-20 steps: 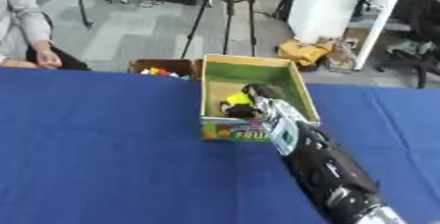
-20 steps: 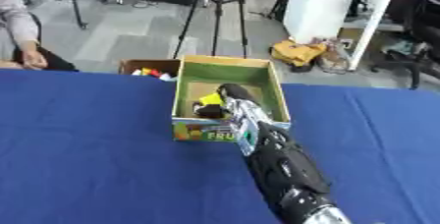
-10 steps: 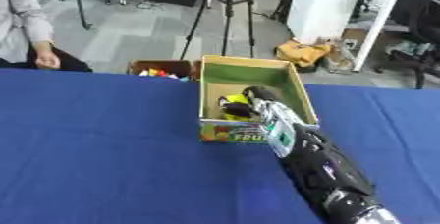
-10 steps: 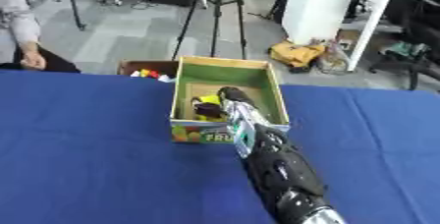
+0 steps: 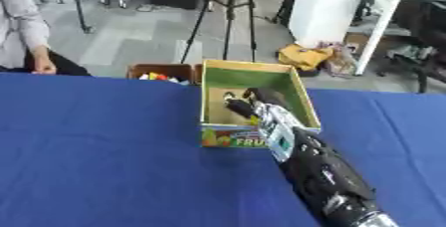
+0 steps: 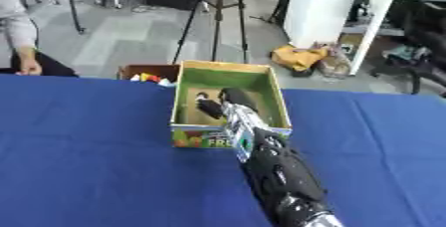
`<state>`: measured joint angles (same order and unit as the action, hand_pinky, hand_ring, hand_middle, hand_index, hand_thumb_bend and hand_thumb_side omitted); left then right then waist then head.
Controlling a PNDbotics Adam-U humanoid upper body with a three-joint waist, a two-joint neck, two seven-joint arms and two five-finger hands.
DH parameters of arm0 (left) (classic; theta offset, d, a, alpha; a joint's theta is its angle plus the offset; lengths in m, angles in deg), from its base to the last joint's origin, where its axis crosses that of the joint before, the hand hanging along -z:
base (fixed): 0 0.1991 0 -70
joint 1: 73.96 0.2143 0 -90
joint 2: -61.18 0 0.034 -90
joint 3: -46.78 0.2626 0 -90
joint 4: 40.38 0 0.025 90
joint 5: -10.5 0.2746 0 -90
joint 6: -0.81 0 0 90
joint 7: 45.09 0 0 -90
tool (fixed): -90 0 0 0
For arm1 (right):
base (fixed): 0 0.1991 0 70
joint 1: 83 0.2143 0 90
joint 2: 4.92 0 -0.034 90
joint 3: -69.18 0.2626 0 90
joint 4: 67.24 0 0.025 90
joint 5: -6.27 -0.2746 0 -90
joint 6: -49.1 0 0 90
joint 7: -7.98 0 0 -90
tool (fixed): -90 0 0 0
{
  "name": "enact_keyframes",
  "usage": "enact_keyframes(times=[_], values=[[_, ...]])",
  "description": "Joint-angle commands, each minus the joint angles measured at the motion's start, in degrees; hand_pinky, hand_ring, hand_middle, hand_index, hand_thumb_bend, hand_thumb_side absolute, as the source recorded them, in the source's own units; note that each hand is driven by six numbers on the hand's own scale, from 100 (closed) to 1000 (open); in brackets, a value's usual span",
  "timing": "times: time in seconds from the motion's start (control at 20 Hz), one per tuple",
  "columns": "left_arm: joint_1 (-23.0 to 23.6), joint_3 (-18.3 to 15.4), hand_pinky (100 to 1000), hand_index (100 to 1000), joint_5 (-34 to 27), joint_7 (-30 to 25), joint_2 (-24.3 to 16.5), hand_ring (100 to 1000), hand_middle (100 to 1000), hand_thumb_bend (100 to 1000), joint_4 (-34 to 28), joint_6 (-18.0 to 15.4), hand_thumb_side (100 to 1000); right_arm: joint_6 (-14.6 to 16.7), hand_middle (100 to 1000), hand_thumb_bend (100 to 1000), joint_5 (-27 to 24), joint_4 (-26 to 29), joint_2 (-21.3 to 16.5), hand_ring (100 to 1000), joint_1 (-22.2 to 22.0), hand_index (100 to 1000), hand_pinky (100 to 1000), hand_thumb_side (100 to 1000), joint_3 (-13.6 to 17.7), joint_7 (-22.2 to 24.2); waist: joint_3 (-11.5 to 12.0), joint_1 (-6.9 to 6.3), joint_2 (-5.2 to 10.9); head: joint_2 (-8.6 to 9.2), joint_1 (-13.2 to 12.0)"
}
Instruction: Pick up objects on the table and place them in the box.
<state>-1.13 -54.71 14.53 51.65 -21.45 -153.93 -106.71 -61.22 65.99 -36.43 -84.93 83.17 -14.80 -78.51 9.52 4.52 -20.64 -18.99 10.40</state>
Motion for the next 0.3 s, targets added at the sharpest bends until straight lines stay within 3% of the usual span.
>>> enact_keyframes(times=[0.05,0.3], values=[[-0.63,0.03,583,931,-0.12,-0.22,-0.69,634,684,100,-1.05,-0.03,879,-0.07,832,202,0.15,2.15,-1.12,871,1.76,889,756,1000,0.49,-1.7,0.06,-0.33,1.19,0.71,0.21],[-0.5,-0.08,584,932,-0.12,-0.16,-0.8,635,685,100,-1.05,-0.01,881,1.5,842,245,-1.38,5.67,-3.13,880,1.89,899,767,1000,0.16,-5.18,-0.12,-0.36,1.56,0.15,-0.31]])
